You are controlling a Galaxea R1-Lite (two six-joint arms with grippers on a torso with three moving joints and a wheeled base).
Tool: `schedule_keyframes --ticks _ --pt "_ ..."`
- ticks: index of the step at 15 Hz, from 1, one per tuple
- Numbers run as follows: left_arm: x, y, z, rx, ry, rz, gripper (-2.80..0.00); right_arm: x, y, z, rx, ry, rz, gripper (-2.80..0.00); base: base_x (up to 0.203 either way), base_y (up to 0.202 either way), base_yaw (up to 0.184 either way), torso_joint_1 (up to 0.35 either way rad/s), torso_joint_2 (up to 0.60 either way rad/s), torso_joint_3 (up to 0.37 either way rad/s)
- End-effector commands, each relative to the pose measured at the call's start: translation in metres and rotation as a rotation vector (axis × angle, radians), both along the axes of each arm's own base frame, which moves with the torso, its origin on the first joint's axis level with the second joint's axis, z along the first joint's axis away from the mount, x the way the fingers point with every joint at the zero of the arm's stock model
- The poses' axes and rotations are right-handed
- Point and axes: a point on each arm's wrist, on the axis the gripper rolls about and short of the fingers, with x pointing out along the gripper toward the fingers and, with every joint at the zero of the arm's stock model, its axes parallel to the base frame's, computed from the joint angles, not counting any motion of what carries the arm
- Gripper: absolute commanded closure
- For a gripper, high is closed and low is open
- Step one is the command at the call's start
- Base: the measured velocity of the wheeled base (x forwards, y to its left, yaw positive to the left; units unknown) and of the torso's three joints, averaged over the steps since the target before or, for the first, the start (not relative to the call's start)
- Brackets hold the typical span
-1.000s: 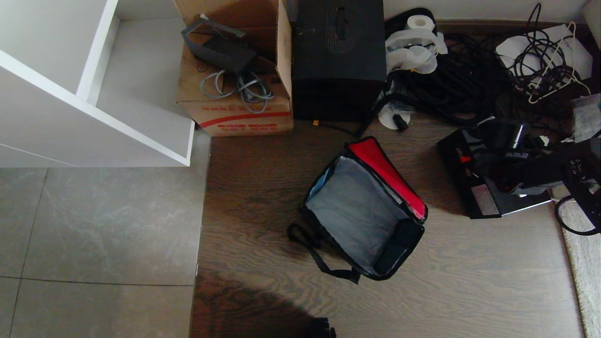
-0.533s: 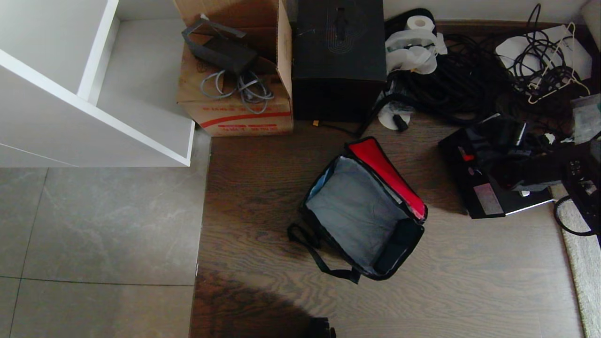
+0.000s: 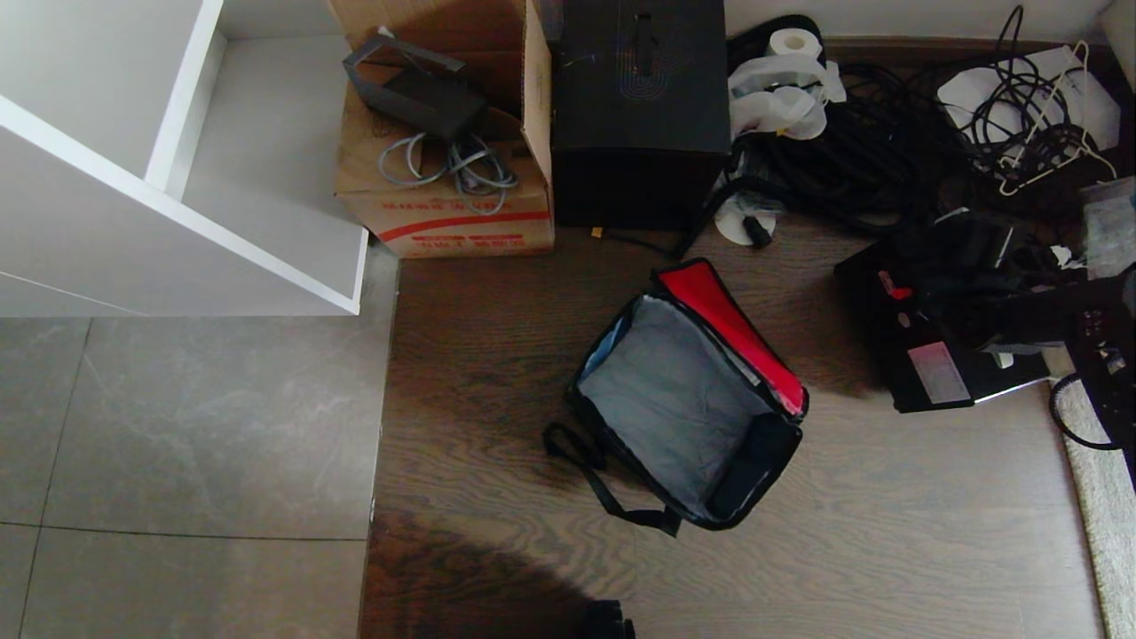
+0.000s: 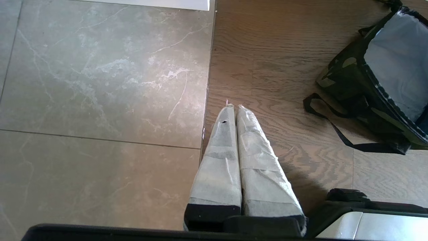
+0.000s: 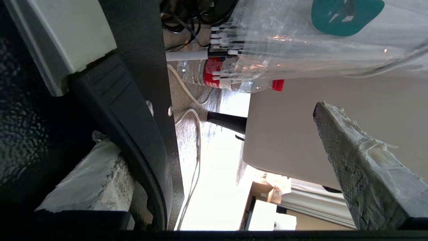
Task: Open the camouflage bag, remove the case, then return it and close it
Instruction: Place the black box back
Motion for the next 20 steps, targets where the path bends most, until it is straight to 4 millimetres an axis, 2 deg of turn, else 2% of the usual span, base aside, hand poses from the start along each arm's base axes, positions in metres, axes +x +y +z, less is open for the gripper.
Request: schedule_keyframes --ticks 1,5,6,8,14,16,18,20 --pt "0.001 0.0 -0.002 0.0 0.008 0.0 0.0 0.001 -0.003 -0.005 0.0 0.011 -0.011 -2.8 0.0 0.0 0.0 0.0 0.0 0.0" --pt "0.001 0.0 -0.002 -0.001 0.008 0.0 0.0 -0.001 -0.005 -0.003 -0.001 0.013 -0.024 -2.8 0.0 0.0 0.0 0.0 0.0 0.0" --pt "0.001 0.0 -0.002 -0.001 0.008 0.0 0.0 -0.001 -0.006 -0.004 -0.001 0.016 -0.027 0.0 0.0 0.0 0.0 0.0 0.0 0.0" --pt "0.001 0.0 -0.002 0.0 0.008 0.0 0.0 -0.001 -0.007 -0.01 0.009 0.037 -0.03 0.0 0.0 0.0 0.0 0.0 0.0 0.0" --pt "0.001 0.0 -0.002 -0.001 0.008 0.0 0.0 -0.005 -0.003 -0.011 0.014 0.06 -0.026 0.0 0.0 0.0 0.0 0.0 0.0 0.0" --pt "0.001 0.0 -0.002 -0.001 0.008 0.001 0.0 -0.007 0.003 -0.002 0.013 0.056 -0.015 0.0 0.0 0.0 0.0 0.0 0.0 0.0" --pt "0.001 0.0 -0.002 -0.001 0.008 0.0 0.0 -0.012 0.011 0.015 0.006 0.061 0.004 0.0 0.0 0.0 0.0 0.0 0.0 0.0" --pt "0.001 0.0 -0.002 -0.001 0.008 0.002 0.0 -0.018 0.026 0.028 0.013 0.085 0.044 0.0 0.0 0.0 0.0 0.0 0.0 0.0"
